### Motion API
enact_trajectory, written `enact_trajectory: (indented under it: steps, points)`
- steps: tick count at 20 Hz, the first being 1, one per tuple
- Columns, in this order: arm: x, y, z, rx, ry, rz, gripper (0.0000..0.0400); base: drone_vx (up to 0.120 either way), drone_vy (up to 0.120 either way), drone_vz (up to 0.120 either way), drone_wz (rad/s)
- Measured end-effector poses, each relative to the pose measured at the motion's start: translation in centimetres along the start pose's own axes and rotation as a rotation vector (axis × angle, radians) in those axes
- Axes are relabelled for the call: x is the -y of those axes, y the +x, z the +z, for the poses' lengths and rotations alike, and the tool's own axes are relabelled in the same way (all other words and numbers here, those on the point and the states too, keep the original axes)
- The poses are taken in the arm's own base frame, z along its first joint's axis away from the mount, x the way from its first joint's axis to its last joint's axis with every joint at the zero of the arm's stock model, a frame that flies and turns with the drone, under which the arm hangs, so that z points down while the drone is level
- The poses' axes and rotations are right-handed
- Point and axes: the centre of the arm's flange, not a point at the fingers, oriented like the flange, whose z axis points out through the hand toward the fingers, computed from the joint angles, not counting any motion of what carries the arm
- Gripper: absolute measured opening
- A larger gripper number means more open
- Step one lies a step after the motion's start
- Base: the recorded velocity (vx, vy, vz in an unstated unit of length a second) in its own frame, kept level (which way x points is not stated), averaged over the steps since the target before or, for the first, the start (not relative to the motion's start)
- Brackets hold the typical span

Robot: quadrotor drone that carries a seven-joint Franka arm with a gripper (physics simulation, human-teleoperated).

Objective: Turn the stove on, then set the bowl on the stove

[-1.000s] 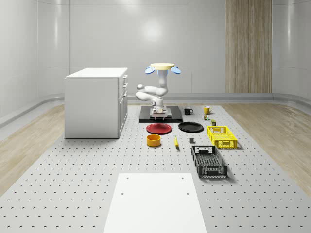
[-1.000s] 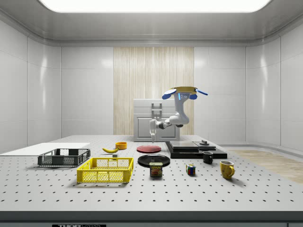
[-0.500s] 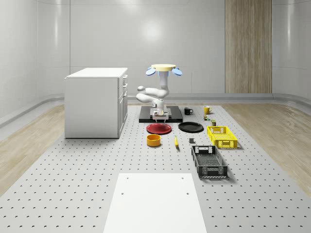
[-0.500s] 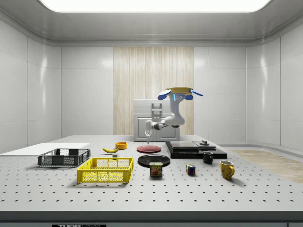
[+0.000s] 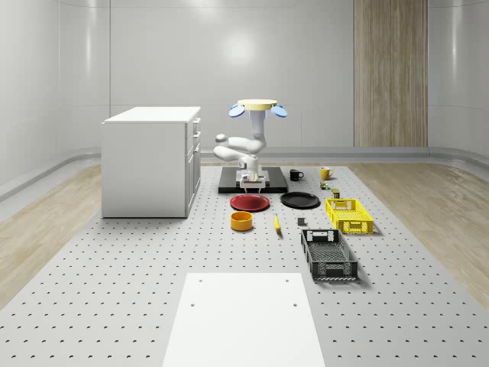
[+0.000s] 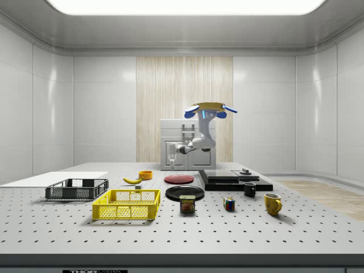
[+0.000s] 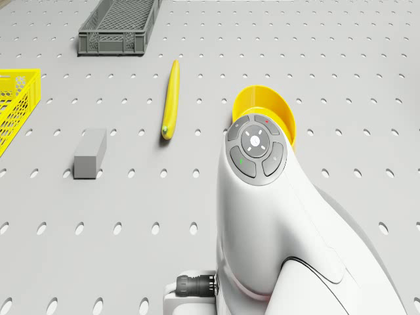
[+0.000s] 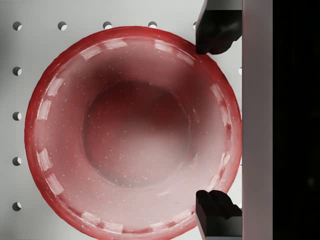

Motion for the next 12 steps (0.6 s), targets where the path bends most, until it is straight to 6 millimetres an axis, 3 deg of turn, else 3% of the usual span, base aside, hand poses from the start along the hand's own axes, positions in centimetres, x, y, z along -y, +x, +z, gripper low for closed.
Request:
enact_trajectory:
  steps: [12]
  points:
    - [0.00, 0.00, 0.00, 0.000, 0.000, 0.000, 0.0400, 0.120, 0.000, 0.000, 0.000]
